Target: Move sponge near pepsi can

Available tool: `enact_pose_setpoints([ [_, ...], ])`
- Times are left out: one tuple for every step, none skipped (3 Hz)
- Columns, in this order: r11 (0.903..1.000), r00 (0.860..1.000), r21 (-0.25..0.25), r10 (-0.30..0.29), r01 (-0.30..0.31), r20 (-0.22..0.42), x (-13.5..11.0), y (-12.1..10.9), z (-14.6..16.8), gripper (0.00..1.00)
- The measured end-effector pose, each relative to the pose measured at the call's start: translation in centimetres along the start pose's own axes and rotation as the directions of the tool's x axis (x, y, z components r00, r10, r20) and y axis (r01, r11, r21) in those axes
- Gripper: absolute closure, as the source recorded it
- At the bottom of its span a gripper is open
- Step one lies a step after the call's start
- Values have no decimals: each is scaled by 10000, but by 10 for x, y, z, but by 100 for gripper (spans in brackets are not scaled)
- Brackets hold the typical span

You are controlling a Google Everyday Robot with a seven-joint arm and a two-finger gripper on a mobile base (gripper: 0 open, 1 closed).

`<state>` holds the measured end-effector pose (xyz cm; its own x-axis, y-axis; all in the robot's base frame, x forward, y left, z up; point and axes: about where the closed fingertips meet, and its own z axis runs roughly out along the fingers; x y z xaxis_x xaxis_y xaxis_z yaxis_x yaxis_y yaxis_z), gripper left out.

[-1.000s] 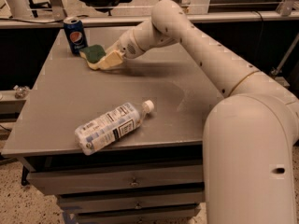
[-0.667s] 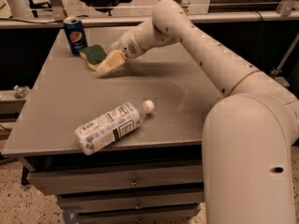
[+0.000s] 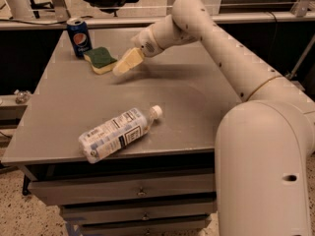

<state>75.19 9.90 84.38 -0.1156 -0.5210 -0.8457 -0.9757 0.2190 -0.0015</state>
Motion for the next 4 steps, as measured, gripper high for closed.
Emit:
enact_pose_setpoints([
  [9986,9989,368,382,-392,286,21,-34,-45,0],
  [9947,9962,876,467,-531,731,33,-66,-95,0],
  [9891,9933,1325,510,-646,1039,30,-78,-137,0],
  [9882,9929,1417,420,-577,1117,24,-80,-142,0],
])
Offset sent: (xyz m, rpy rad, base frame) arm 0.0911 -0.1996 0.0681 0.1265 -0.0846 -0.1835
